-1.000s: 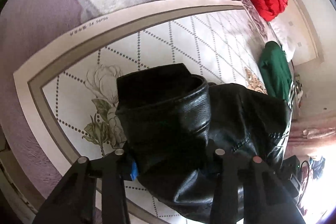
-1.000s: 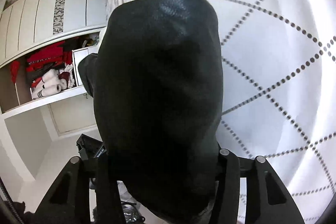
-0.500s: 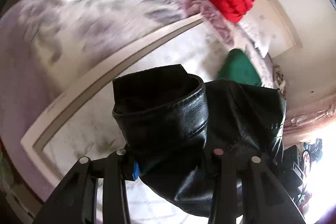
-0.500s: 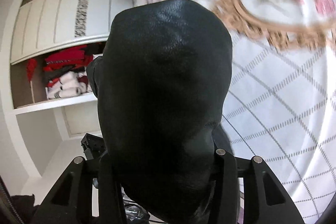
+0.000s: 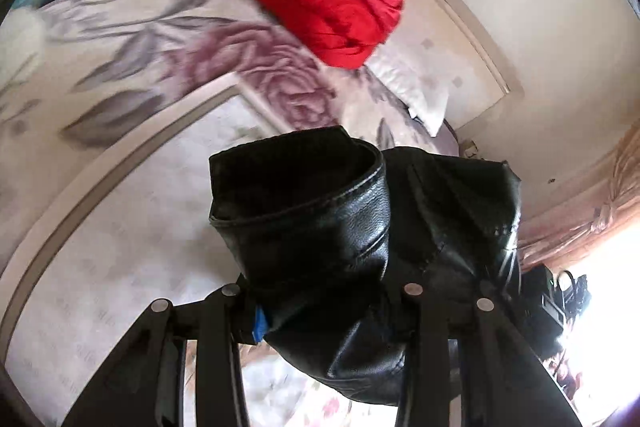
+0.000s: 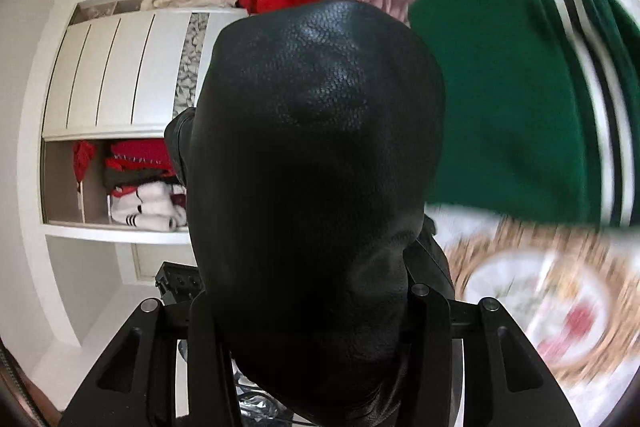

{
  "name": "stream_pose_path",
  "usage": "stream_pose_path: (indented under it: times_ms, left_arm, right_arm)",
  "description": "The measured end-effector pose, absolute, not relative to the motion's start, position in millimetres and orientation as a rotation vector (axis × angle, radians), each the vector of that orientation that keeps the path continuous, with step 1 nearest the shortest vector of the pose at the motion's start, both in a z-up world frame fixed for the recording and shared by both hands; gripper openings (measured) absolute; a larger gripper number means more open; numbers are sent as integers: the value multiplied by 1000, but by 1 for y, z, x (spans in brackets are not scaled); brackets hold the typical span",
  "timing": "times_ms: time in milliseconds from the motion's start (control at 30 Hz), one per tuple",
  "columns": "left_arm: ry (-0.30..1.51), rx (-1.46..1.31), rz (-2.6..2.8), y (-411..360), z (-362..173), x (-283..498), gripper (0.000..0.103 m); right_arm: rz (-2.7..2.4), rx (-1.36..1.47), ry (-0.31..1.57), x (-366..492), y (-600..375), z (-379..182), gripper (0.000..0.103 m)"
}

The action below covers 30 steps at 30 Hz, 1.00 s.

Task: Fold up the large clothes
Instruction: 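Carry the jacket bundle with the left tool and lower it onto the green garment, then open the left tool and lift both tools away from the stack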

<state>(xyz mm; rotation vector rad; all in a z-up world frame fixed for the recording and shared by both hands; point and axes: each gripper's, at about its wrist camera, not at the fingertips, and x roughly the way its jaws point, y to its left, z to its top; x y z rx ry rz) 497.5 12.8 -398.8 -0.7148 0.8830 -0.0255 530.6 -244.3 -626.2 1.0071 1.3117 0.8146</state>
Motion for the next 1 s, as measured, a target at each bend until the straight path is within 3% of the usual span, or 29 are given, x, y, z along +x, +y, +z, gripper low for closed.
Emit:
stream_pose_path:
  times_ms: [200, 267, 367, 433, 567, 600, 767, 900, 1000]
  left_arm:
    - [1064, -642, -52, -29, -495, 591, 35]
    - [1135, -631, -61, -40, -528, 601, 35]
    - [1135, -609, -82, -46, -534, 595, 37]
    - [1144, -589, -99, -43, -530, 595, 40]
    - [1158, -454, -61, -45, -513, 587, 84]
    - [1153, -405, -38, -46, -508, 585, 89]
    - [1108, -171, 57, -53, -473, 559, 91]
    - [1098, -7, 90, -65, -445, 535, 99]
    - [1092, 12, 64, -70, -416, 512, 100]
  right_arm:
    - [720, 1022, 1449, 643, -293, -716, 50]
    - [639, 999, 1529, 660, -306, -753, 54]
    - [616, 987, 1574, 670, -314, -780, 67]
    - [614, 953, 1567, 674, -312, -773, 73]
    - [436, 693, 1537, 662, -306, -731, 91]
    - [361, 583, 1507, 653, -302, -712, 93]
    - [8, 143, 1364, 584, -283, -665, 102]
    - [-165, -21, 1295, 528, -268, -643, 102]
    - [-244, -89, 1243, 493, -248, -611, 102]
